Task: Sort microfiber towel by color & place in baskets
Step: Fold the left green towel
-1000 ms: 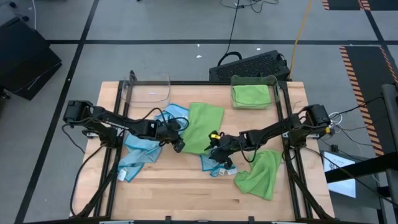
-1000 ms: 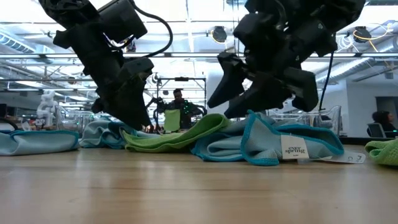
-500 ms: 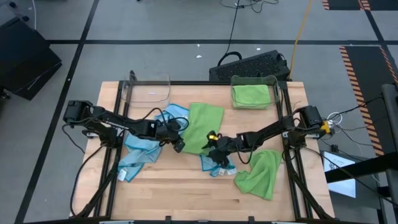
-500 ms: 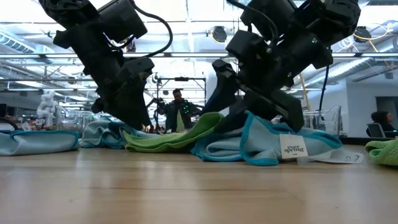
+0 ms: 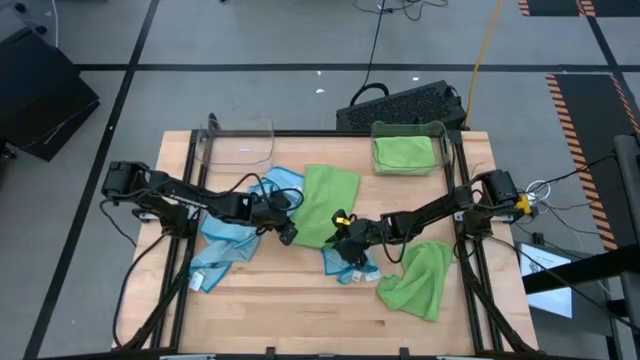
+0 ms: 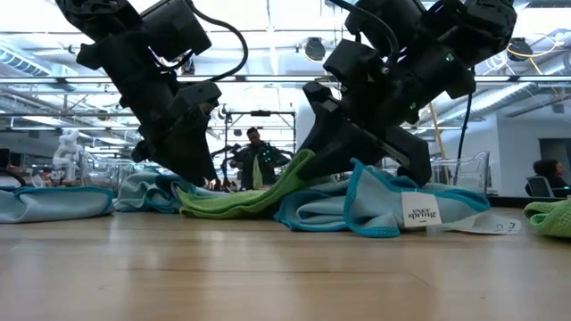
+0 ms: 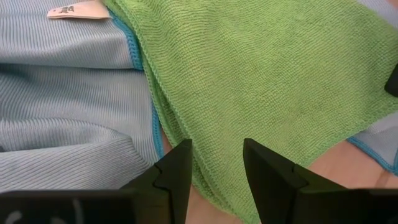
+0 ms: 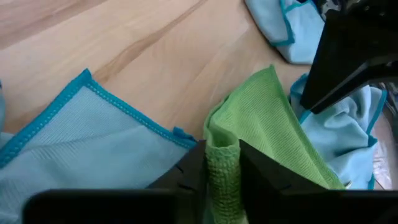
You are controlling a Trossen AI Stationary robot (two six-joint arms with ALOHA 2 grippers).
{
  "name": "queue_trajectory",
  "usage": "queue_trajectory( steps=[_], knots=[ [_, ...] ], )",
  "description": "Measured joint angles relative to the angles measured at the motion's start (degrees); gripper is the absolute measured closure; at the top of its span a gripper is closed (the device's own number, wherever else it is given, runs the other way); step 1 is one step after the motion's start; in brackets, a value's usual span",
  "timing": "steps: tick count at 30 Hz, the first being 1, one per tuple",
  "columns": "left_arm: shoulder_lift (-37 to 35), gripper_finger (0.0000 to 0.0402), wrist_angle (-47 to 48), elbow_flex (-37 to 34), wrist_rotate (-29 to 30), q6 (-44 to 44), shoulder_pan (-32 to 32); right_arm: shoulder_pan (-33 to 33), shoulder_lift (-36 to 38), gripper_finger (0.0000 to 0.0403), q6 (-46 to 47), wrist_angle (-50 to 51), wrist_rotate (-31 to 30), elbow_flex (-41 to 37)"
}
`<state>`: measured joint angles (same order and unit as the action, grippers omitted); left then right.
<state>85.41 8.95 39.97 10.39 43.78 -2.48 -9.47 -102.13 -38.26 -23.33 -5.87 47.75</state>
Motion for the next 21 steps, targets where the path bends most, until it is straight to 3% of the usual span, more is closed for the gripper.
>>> queue_trajectory(
  steps=[4,10,14,18,21],
  knots=[
    [0.0,0.0256,0.0,0.0,0.1,-0.2,-1.2,0.0,0.0,0.0395,0.4,0.0,0.1,0.0],
    [0.8,0.0241,-3.2,0.0,3.3,-8.3,-7.5,0.1,2.1,0.0400,4.2,0.8,0.0,0.0],
    [2.1,0.0183,-7.0,0.1,8.3,-14.4,-12.2,1.2,5.3,0.0400,8.9,3.6,0.1,0.0],
    [3.1,0.0114,-7.3,0.0,17.5,-16.7,-15.3,3.2,9.1,0.0401,14.2,5.8,0.1,0.0],
    [4.1,0.0077,-7.2,-0.2,20.4,-16.8,-16.1,5.1,11.6,0.0401,18.0,7.0,0.2,0.0]
  ],
)
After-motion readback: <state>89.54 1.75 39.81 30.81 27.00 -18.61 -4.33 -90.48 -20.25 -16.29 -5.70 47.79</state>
